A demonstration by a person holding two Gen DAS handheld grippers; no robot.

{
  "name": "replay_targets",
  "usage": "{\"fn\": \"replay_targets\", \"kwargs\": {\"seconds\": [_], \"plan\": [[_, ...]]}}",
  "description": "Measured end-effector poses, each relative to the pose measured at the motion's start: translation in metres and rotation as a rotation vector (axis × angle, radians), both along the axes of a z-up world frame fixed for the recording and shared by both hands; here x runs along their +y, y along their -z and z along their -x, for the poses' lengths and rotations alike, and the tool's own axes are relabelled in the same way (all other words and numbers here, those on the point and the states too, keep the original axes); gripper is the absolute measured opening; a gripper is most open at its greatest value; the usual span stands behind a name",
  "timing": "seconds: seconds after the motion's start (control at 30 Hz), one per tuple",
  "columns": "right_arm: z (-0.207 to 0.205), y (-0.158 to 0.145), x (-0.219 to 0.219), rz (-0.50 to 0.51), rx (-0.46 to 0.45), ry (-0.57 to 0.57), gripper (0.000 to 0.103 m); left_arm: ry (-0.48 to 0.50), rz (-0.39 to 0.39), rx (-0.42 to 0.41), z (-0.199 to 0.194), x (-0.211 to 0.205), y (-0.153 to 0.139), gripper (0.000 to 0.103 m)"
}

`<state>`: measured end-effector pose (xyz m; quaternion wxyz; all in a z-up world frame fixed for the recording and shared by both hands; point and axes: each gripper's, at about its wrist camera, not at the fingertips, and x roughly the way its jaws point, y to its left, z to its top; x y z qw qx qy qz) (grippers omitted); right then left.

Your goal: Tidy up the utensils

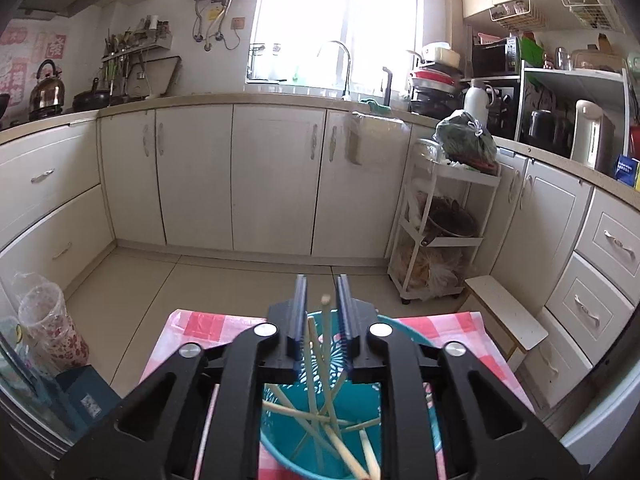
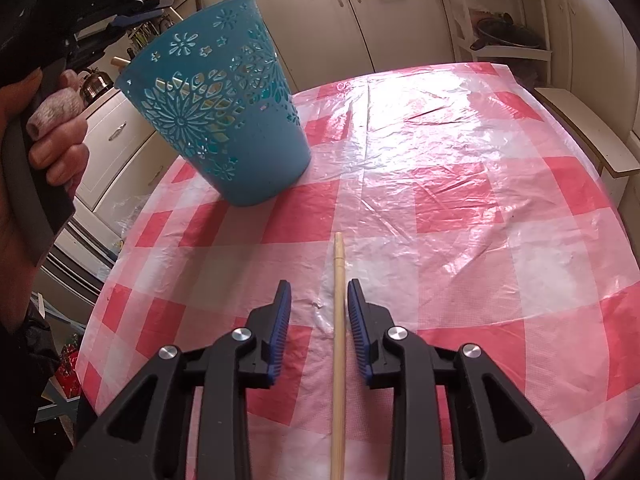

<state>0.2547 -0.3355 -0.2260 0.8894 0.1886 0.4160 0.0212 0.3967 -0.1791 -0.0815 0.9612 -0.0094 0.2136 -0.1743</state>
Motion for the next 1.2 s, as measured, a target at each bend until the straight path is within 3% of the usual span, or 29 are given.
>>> {"fn": "replay_targets", "kwargs": {"seconds": [0.03,0.1,0.2,0.27,0.33,0.5,0.57,0.6,0.63,0.7,0.77,0.87,1.07,1.2], "plan": [[0.0,0.0,0.0,0.0,0.0,0.0,0.029,-0.02,-0.009,-0.011,0.006,0.005,-0.001,0.049],[0.0,0.0,-0.001,-0.006,0.001,0.0,0.029,-0.074,-0.012,-0.049,0.021,0.019,-0.005,0.072],[0.001,0.0,-0.004,-0.019,0.008,0.001,0.029,-0.153,-0.007,-0.094,0.047,0.051,-0.005,0.089],[0.001,-0.001,-0.003,-0.008,0.017,-0.011,0.029,-0.194,0.0,-0.081,0.059,0.074,0.005,0.093],[0.001,-0.002,0.002,0.033,0.026,-0.027,0.028,-0.231,0.009,-0.005,0.065,0.098,0.03,0.095],[0.004,-0.005,0.024,0.281,0.077,-0.081,0.015,-0.271,0.076,0.244,0.061,0.139,0.101,0.095],[0.008,-0.006,0.033,0.375,0.088,-0.097,0.015,-0.27,0.095,0.301,0.06,0.145,0.119,0.095],[0.008,-0.006,0.034,0.382,0.091,-0.093,0.015,-0.267,0.101,0.321,0.059,0.145,0.125,0.095],[0.009,-0.006,0.034,0.37,0.089,-0.095,0.007,-0.265,0.108,0.338,0.058,0.145,0.131,0.095],[0.009,-0.006,0.026,0.283,0.091,-0.08,0.006,-0.257,0.11,0.371,0.059,0.144,0.145,0.095],[0.015,-0.02,0.011,0.095,0.013,-0.065,0.006,-0.254,0.104,0.371,0.062,0.142,0.146,0.095],[0.025,-0.073,0.011,-0.036,-0.202,-0.091,0.006,-0.232,0.091,0.345,0.064,0.136,0.145,0.095],[-0.011,-0.179,0.022,-0.104,-0.558,-0.08,0.006,-0.216,0.082,0.352,0.06,0.13,0.146,0.095],[-0.061,-0.21,0.029,-0.072,-0.7,-0.019,0.006,-0.207,0.094,0.353,0.06,0.13,0.145,0.095]]}}
